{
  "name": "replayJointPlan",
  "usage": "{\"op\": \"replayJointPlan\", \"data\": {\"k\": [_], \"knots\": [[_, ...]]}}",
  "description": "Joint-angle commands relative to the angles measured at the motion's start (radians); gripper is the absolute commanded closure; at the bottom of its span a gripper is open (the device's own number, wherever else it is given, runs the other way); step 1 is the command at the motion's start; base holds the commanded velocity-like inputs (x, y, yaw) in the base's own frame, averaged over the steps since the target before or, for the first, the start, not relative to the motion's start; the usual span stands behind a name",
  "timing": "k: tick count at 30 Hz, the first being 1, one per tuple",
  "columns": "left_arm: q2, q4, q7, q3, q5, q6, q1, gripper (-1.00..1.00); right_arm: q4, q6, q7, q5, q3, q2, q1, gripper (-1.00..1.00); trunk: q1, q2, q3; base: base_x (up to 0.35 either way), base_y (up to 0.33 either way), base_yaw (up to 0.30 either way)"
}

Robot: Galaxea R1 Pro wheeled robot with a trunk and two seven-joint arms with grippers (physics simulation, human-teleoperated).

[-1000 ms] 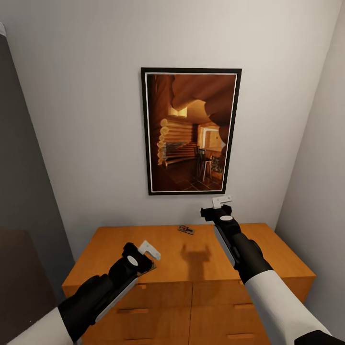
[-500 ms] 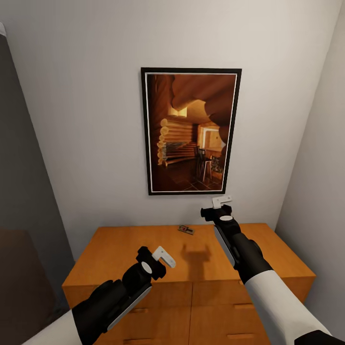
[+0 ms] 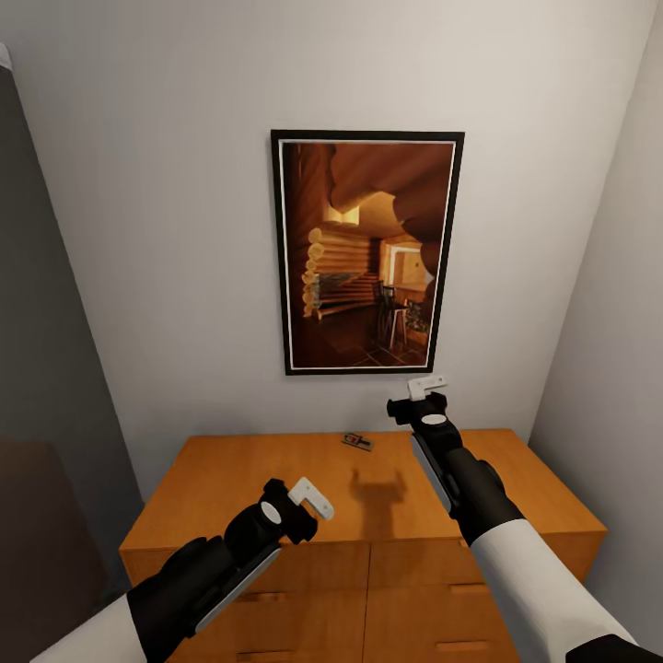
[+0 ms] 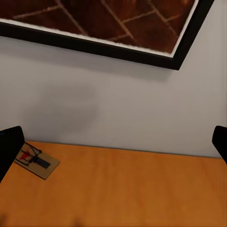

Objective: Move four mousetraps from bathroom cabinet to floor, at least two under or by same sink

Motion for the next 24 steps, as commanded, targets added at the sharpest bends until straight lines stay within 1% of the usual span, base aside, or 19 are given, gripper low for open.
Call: {"op": "replayJointPlan", "data": {"k": [1, 4, 8, 13, 16, 18, 19, 20, 24], "knots": [[0.015, -0.002, -0.03, 0.003, 0.009, -0.012, -0.001, -1.0, -0.001, 0.005, -0.004, 0.003, 0.002, 0.0, 0.0, -1.0, 0.0, -0.001, -0.001, 0.0, 0.0, 0.0], [0.035, -0.001, -0.076, 0.017, 0.006, -0.043, -0.001, -1.0, -0.001, 0.003, -0.004, 0.004, 0.002, 0.0, 0.0, -1.0, 0.0, -0.001, -0.001, 0.0, 0.0, 0.0], [0.059, -0.001, -0.116, 0.045, 0.006, -0.084, -0.001, -1.0, -0.001, 0.003, -0.003, 0.003, 0.002, 0.0, 0.0, -1.0, 0.0, -0.001, -0.001, 0.0, 0.0, 0.0], [0.071, -0.003, -0.139, 0.058, 0.007, -0.098, -0.001, -1.0, -0.001, 0.002, -0.002, 0.003, 0.002, 0.0, 0.0, -1.0, 0.0, -0.001, -0.001, 0.0, 0.0, 0.0], [0.089, -0.005, -0.179, 0.066, 0.006, -0.105, -0.001, -1.0, -0.001, 0.002, -0.001, 0.003, 0.001, 0.0, 0.0, -1.0, 0.0, -0.001, -0.001, 0.0, 0.0, 0.0], [0.106, -0.006, -0.207, 0.075, 0.005, -0.11, -0.001, -1.0, -0.001, 0.002, -0.001, 0.003, 0.001, 0.0, 0.0, -1.0, 0.0, -0.001, -0.001, 0.0, 0.0, 0.0], [0.115, -0.006, -0.222, 0.083, 0.005, -0.112, -0.001, -1.0, -0.001, 0.002, -0.001, 0.003, 0.001, 0.0, 0.0, -1.0, 0.0, -0.001, -0.001, 0.0, 0.0, 0.0], [0.132, -0.008, -0.251, 0.102, 0.006, -0.117, -0.001, -1.0, -0.001, 0.002, -0.001, 0.002, 0.002, 0.0, 0.0, -1.0, 0.0, -0.001, -0.001, 0.0, 0.0, 0.0], [0.153, -0.012, -0.296, 0.144, 0.005, -0.135, -0.001, -1.0, -0.001, 0.002, -0.001, 0.001, 0.003, 0.001, 0.0, -1.0, 0.0, -0.001, -0.001, 0.0, 0.0, 0.0]]}}
